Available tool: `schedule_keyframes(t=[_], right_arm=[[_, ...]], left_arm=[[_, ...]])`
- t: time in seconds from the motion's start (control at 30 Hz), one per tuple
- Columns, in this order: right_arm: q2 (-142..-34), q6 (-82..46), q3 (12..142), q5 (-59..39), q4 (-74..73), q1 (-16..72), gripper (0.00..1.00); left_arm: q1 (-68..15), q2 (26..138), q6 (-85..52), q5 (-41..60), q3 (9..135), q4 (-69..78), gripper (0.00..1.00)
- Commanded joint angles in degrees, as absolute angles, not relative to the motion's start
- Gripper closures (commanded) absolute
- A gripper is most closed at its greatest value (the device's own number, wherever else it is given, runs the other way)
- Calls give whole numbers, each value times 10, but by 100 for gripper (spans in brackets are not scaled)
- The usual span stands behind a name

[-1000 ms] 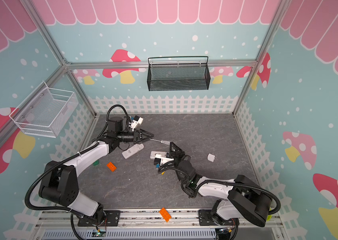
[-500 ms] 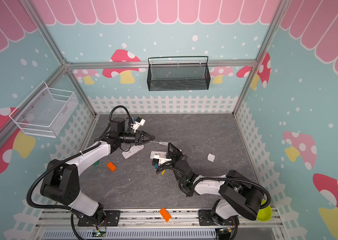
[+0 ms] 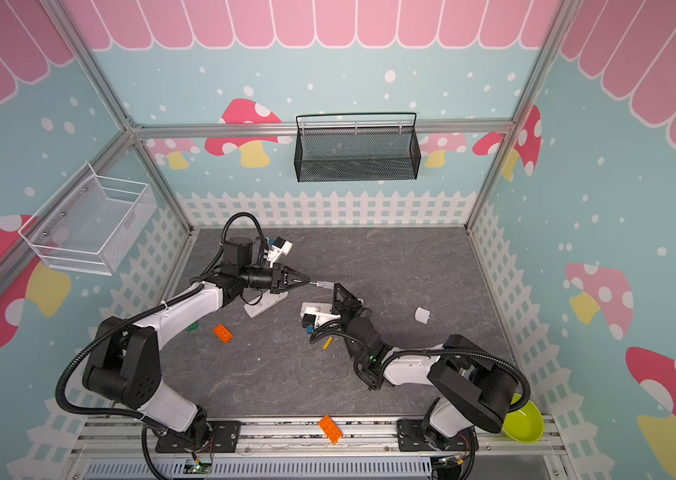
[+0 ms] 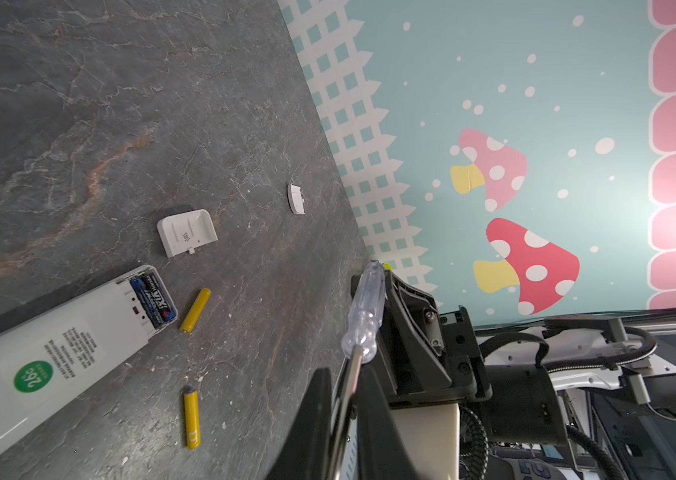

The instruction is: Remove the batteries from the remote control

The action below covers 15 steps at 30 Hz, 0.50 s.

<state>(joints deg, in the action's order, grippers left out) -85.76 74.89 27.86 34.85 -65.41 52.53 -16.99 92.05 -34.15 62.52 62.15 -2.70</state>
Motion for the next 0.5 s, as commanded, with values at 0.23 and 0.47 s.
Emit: schedule_keyframes(t=[0.23, 0.47], right_arm=[[-814, 688, 273, 337, -626, 524, 46], [-708, 387, 319, 237, -381, 503, 22]], left_arm=[[-153, 915, -326, 600, 626, -31, 100], [-120, 900, -326, 624, 627, 7, 100]])
